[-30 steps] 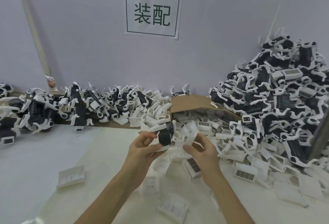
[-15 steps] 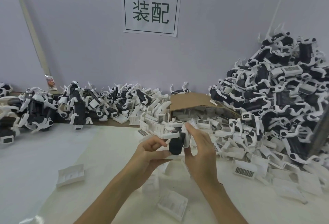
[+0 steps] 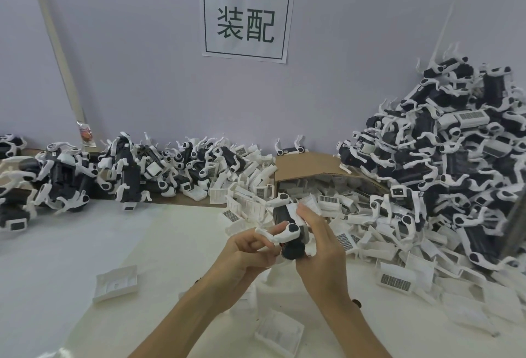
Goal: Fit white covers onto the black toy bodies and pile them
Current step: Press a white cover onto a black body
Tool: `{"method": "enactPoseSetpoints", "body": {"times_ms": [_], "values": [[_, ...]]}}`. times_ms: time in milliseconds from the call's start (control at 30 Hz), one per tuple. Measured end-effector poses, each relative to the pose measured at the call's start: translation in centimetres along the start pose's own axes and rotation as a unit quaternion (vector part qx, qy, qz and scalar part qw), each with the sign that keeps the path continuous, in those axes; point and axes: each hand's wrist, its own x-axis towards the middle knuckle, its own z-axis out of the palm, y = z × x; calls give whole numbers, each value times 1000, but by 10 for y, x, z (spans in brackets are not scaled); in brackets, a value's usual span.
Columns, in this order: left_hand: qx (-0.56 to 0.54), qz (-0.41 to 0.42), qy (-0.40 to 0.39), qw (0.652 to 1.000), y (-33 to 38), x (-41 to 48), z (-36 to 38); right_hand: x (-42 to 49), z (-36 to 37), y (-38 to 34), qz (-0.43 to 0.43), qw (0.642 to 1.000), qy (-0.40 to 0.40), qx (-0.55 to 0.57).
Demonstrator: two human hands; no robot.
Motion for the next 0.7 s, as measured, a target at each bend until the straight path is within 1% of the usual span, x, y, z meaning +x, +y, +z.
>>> {"method": "enactPoseSetpoints", "body": {"times_ms": [133,233,400,500,700], "values": [[0,16,6,1000,-1,-1,1,0,0,-1,-9,1000,6,-11],[-6,15,18,1000,-2,0,-1,0,0,-1,-3,1000,-4,2],[29,30,43,998,-2,2,-6,-5,5,-7,27,996,-66,50],[31,30,75,996,-4,5,-10,-9,8,-8,47,989,-106,87],[-7,1,144,990,-5,8,-18,-10,14,-14,26,983,-140,114]]}}
